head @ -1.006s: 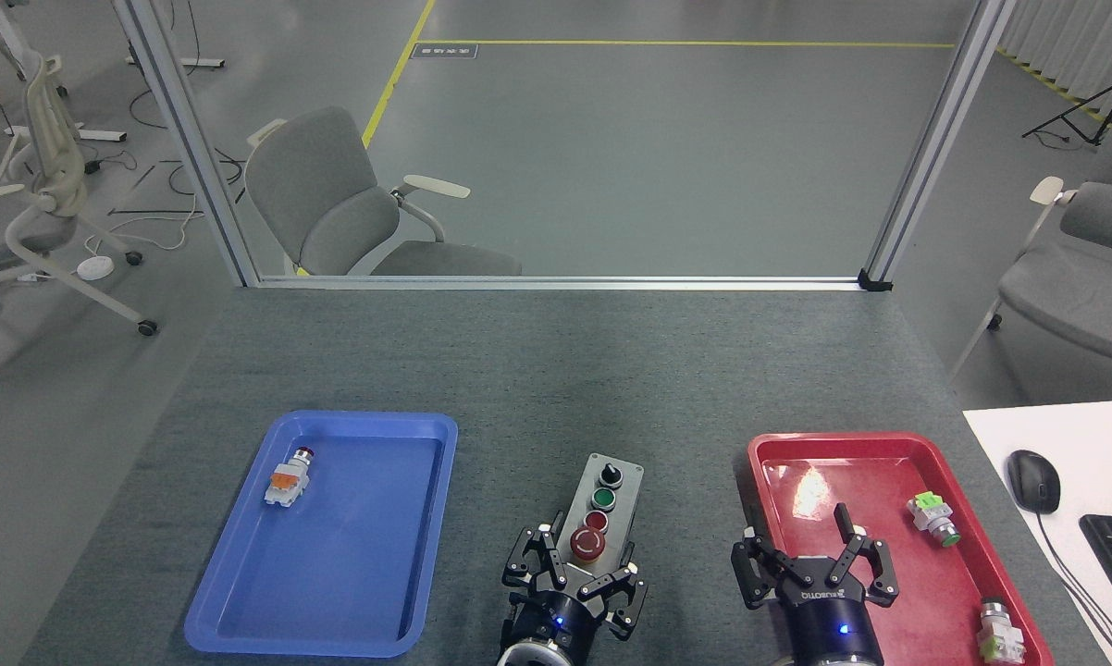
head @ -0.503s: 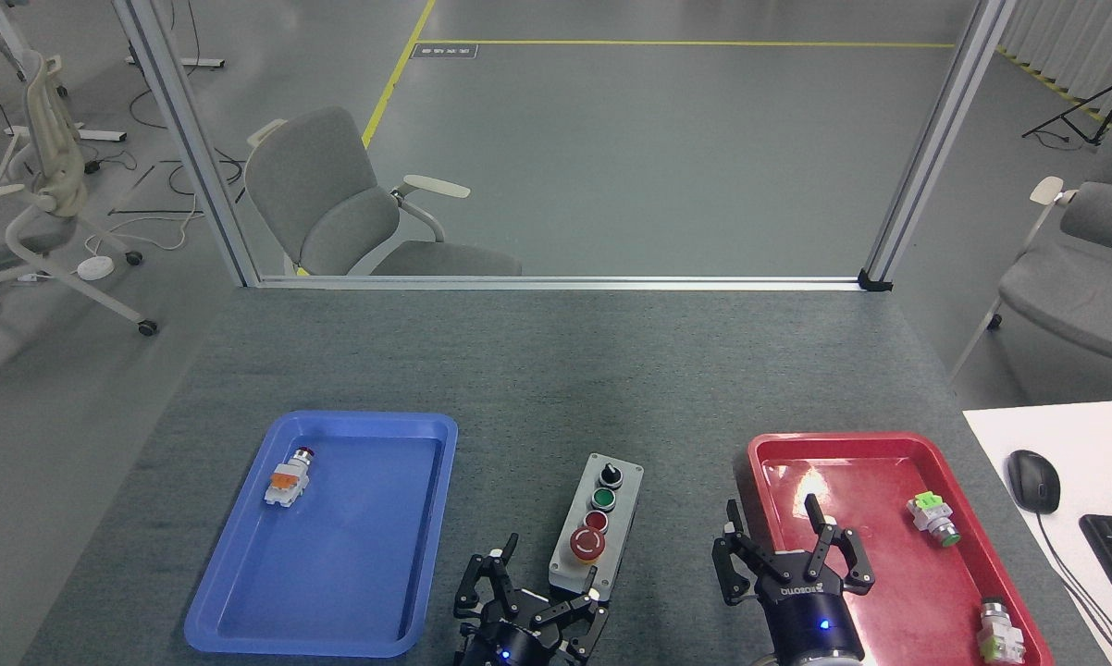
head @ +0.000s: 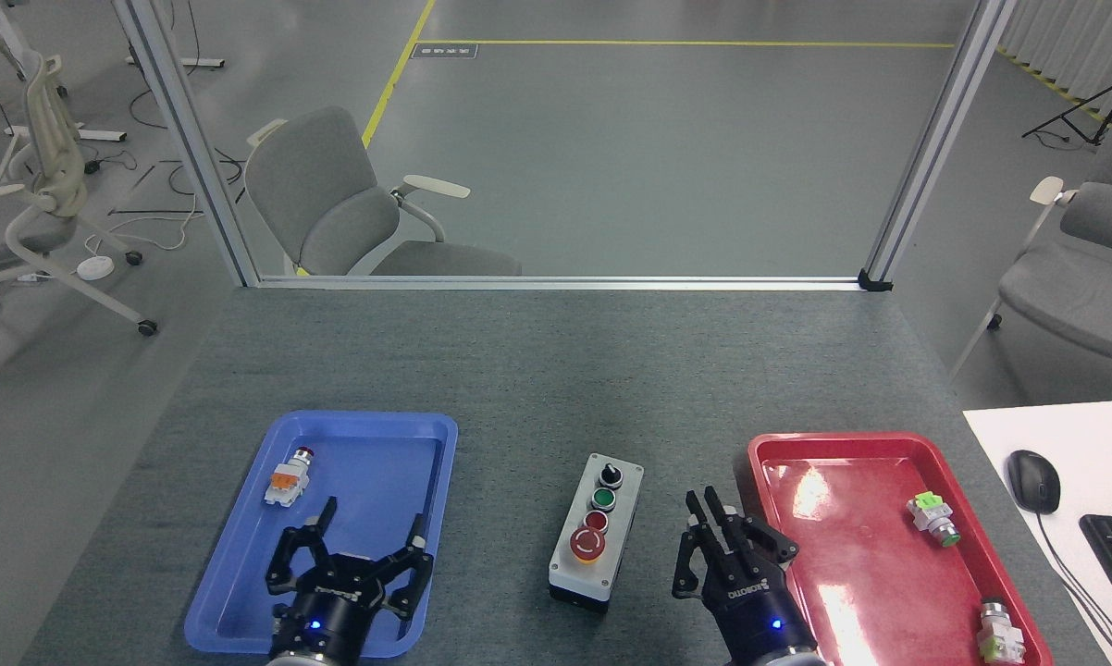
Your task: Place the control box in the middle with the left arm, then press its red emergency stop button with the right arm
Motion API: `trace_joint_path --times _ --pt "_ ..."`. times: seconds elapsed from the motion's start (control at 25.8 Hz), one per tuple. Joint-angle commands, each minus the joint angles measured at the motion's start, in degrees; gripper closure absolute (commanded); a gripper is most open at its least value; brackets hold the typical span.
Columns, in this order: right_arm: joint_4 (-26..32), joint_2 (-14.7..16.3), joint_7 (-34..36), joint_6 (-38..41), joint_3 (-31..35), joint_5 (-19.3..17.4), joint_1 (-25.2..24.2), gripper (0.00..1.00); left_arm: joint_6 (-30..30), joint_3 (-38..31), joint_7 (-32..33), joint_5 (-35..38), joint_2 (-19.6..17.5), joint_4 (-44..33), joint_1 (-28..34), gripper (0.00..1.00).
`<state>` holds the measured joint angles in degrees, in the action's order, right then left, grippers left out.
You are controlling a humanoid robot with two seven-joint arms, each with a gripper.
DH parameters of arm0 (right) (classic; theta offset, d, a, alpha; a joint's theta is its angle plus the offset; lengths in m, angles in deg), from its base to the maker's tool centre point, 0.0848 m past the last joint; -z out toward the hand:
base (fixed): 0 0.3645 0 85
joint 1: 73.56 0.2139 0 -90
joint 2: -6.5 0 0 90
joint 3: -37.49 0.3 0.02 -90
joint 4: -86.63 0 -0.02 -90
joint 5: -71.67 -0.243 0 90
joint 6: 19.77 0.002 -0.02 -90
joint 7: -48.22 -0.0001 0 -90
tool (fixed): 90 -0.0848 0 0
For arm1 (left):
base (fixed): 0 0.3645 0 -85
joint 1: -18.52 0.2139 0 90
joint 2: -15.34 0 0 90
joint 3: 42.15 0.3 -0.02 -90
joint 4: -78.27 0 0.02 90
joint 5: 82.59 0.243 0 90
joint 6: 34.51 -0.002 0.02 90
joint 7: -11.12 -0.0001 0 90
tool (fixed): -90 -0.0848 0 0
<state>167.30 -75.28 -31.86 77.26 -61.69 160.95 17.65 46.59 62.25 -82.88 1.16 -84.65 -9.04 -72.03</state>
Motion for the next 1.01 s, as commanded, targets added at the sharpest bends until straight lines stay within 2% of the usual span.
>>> trace_joint_path --times 0.0,0.19,0.35,0.46,0.58,0.97 --pt "0.1 -0.9 -0.1 1.0 -3.0 1.2 0.1 1.0 2.7 -8.4 -0.1 -2.1 0.6 3.4 -1.5 0.01" --pt "-0.1 -2.7 -1.3 0.3 -7.8 2.4 2.0 1.0 2.6 -10.6 -0.1 -13.8 0.6 7.7 -6.5 0.01" --pt "-0.8 -4.3 -4.9 -1.3 -9.5 2.4 2.7 1.0 2.5 -10.6 -0.1 -14.1 0.4 7.3 -7.4 0.01" --pt "-1.0 -4.5 -6.4 -1.7 -10.4 2.5 3.4 1.0 2.5 -10.8 -0.8 -14.1 0.3 7.2 -6.9 0.01" --pt "-1.4 -4.4 -10.8 -1.3 -10.6 2.5 3.4 1.0 2.7 -11.9 -2.5 -14.1 0.0 7.0 -5.9 0.01" --pt "-4.5 -4.1 -11.4 -1.6 -10.7 2.4 3.4 1.0 3.6 -14.1 -2.9 -14.2 -0.7 3.4 -2.4 0.01"
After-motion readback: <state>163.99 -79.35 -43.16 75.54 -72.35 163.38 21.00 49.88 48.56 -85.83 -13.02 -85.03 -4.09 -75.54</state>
